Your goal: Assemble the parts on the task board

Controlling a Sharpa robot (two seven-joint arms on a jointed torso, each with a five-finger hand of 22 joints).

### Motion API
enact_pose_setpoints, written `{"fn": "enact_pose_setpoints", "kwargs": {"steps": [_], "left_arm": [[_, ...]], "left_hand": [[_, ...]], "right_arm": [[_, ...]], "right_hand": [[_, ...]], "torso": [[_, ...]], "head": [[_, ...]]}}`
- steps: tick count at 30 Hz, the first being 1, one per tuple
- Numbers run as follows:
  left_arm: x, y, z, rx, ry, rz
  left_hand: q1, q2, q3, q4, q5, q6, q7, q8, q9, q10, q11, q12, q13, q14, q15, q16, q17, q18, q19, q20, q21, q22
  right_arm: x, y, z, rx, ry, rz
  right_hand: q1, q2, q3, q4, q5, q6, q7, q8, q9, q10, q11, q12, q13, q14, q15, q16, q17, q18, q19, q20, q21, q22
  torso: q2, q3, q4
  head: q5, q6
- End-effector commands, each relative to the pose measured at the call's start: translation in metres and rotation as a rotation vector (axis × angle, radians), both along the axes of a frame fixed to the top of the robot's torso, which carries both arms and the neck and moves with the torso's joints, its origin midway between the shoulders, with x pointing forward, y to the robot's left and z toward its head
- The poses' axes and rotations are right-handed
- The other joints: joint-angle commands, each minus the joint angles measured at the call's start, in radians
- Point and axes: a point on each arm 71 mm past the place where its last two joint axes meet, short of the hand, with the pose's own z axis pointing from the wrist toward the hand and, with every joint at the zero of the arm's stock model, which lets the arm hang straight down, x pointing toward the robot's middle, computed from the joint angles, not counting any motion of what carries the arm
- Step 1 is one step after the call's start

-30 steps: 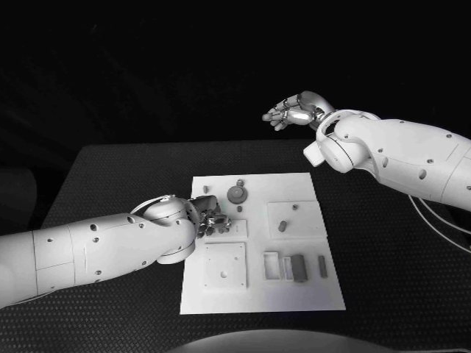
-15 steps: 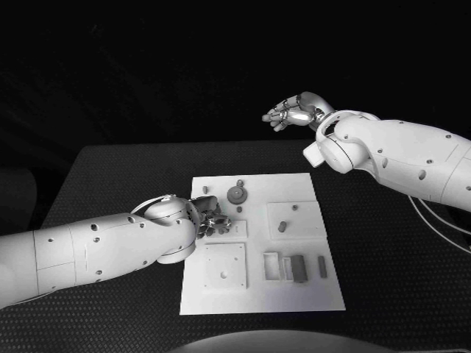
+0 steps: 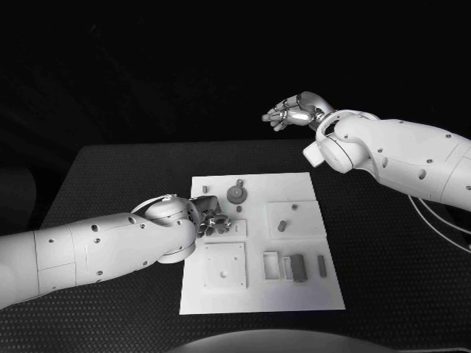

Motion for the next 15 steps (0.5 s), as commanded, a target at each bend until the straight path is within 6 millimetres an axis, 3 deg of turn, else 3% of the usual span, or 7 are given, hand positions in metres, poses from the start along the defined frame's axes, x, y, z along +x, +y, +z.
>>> {"fn": "enact_pose_setpoints", "kwargs": {"steps": [1,9,13,15], "left_arm": [[-0.0139,-0.0069,-0.0158,0.048,0.086,-0.065],[-0.0178,-0.0084,-0.0175,0.08,0.114,-0.094],[-0.0183,-0.0076,-0.0173,0.099,0.093,-0.109],[-0.0179,-0.0073,-0.0175,0.1,0.093,-0.108]], "left_hand": [[0.021,0.032,0.006,-0.004,0.005,0.176,-0.069,-0.007,0.0,-0.02,-0.015,0.005,-0.001,-0.049,-0.043,0.006,-0.001,-0.003,0.01,-0.016,-0.006,0.018],[0.017,0.029,0.004,-0.005,0.005,0.175,-0.069,-0.007,0.0,-0.02,-0.015,0.006,-0.001,-0.049,-0.043,0.006,-0.002,-0.004,0.01,-0.015,-0.006,0.018],[0.001,0.003,-0.005,0.004,-0.028,0.173,-0.068,-0.009,0.0,-0.02,-0.014,0.007,-0.003,-0.051,-0.044,0.006,-0.006,-0.004,0.01,-0.016,-0.007,0.018],[0.0,0.001,-0.006,0.005,-0.03,0.174,-0.068,-0.009,0.0,-0.02,-0.014,0.007,-0.003,-0.051,-0.044,0.006,-0.006,-0.004,0.01,-0.016,-0.007,0.018]], "right_arm": [[-0.0007,0.0016,-0.0012,0.001,0.005,0.016],[-0.0016,0.0014,-0.0046,0.002,0.014,0.018],[-0.0019,0.0004,-0.006,0.009,0.02,0.018],[-0.0019,0.0003,-0.0061,0.009,0.019,0.017]], "right_hand": [[-0.009,-0.004,-0.002,0.006,0.0,0.0,0.029,0.007,-0.001,0.007,0.002,-0.003,-0.001,-0.005,0.002,-0.006,0.001,-0.01,-0.008,0.002,-0.006,0.002],[-0.009,-0.004,-0.002,0.007,0.0,0.0,0.029,0.007,-0.001,0.006,0.002,-0.003,-0.002,-0.005,0.002,-0.007,0.002,-0.01,-0.008,0.002,-0.006,0.002],[-0.009,-0.003,-0.002,0.007,0.0,-0.001,0.029,0.007,-0.002,0.006,0.002,-0.003,-0.002,-0.005,0.003,-0.008,0.002,-0.01,-0.008,0.002,-0.007,0.003],[-0.008,-0.004,-0.002,0.007,0.0,-0.001,0.029,0.007,-0.002,0.006,0.002,-0.003,-0.003,-0.006,0.003,-0.008,0.003,-0.01,-0.008,0.002,-0.007,0.003]], "torso": [[0.0,0.0,0.0003],[0.0,-0.0005,0.0005],[0.0,-0.0011,0.0003],[0.0,-0.0012,0.0005]], "head": [[0.001,-0.001],[0.001,-0.003],[0.0,-0.004],[0.0,-0.004]]}}
